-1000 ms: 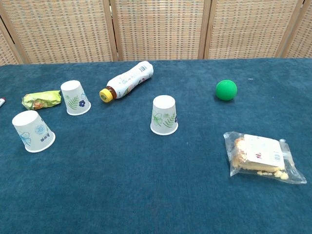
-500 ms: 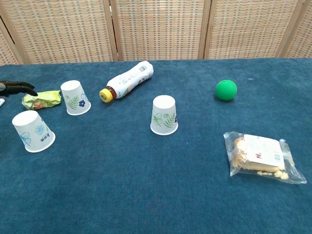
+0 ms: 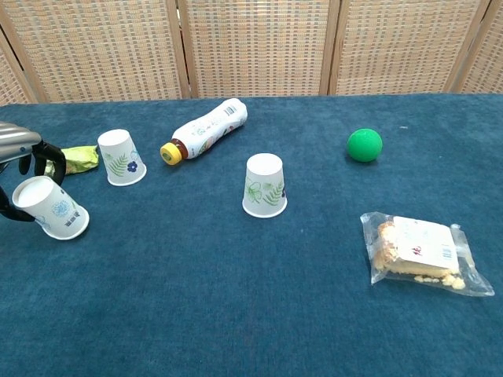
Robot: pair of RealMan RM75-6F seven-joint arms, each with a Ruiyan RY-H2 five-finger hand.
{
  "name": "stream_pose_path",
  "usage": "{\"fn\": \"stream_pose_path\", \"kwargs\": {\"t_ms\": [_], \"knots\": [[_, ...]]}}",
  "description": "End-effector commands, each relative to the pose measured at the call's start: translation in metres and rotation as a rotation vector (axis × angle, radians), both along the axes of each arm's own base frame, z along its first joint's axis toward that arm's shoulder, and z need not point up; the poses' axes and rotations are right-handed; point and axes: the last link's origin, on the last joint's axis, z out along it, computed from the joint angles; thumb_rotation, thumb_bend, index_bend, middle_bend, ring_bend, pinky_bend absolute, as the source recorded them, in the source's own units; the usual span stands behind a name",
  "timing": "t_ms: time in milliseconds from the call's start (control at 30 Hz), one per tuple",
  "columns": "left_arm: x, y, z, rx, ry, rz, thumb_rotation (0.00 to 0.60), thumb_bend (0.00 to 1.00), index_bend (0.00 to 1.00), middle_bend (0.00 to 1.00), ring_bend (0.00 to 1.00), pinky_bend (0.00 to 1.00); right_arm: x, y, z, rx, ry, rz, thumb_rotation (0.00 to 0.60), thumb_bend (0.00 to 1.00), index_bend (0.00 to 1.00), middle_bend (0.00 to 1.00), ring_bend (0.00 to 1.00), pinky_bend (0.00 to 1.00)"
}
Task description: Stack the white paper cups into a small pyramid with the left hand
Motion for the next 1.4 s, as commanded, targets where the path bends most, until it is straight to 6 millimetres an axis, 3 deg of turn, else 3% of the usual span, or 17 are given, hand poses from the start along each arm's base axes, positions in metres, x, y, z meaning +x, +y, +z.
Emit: {"fn": "stream_pose_path", "kwargs": {"t_ms": [33, 200, 333, 533, 833, 1100, 1200, 1267, 1333, 1400], "knots": [[0.009, 0.002, 0.003, 0.006, -0.032, -0.008, 0.6, 0.18, 0.56, 0.4, 0.43, 0.44, 0.0, 0.0, 0.0, -0.001, -0.001, 0.0, 0.6, 0.0, 0.0, 0.0, 0.0, 0.0], [0.064, 0.017, 0.006, 0.011, -0.18, -0.061, 0.6, 0.16, 0.54, 0.4, 0.43, 0.44, -0.001, -0.001, 0.001, 0.001, -0.009, -0.004, 0.6, 0.0, 0.0, 0.0, 0.0, 0.0], [0.117, 0.033, -0.011, -0.019, -0.237, -0.095, 0.6, 0.15, 0.54, 0.39, 0.43, 0.43, -0.003, -0.002, 0.003, -0.003, -0.018, -0.013, 0.6, 0.0, 0.0, 0.0, 0.0, 0.0], [0.155, 0.053, -0.042, -0.021, -0.162, -0.099, 0.6, 0.16, 0.53, 0.39, 0.43, 0.42, -0.008, -0.006, 0.008, -0.012, -0.039, -0.033, 0.6, 0.0, 0.0, 0.0, 0.0, 0.0], [0.163, 0.061, -0.08, -0.033, -0.119, -0.016, 0.6, 0.19, 0.52, 0.38, 0.42, 0.39, -0.013, -0.007, 0.011, -0.005, -0.059, -0.049, 0.6, 0.0, 0.0, 0.0, 0.0, 0.0], [0.17, 0.066, -0.102, -0.034, -0.119, -0.016, 0.6, 0.19, 0.49, 0.35, 0.4, 0.36, -0.016, -0.009, 0.013, -0.006, -0.07, -0.06, 0.6, 0.0, 0.0, 0.0, 0.0, 0.0], [0.173, 0.065, -0.109, -0.052, -0.119, -0.021, 0.6, 0.17, 0.36, 0.22, 0.29, 0.32, -0.017, -0.01, 0.014, -0.006, -0.071, -0.067, 0.6, 0.0, 0.0, 0.0, 0.0, 0.0], [0.175, 0.063, -0.11, -0.069, -0.124, -0.026, 0.6, 0.12, 0.14, 0.06, 0.1, 0.2, -0.018, -0.011, 0.014, -0.007, -0.07, -0.069, 0.6, 0.0, 0.0, 0.0, 0.0, 0.0], [0.177, 0.061, -0.105, -0.064, -0.126, -0.051, 0.6, 0.04, 0.01, 0.0, 0.01, 0.06, -0.018, -0.011, 0.014, -0.007, -0.07, -0.069, 0.6, 0.0, 0.0, 0.0, 0.0, 0.0], [0.177, 0.06, -0.095, -0.037, -0.126, -0.082, 0.6, 0.0, 0.0, 0.0, 0.0, 0.0, -0.018, -0.01, 0.013, -0.006, -0.069, -0.068, 0.6, 0.0, 0.0, 0.0, 0.0, 0.0]]}}
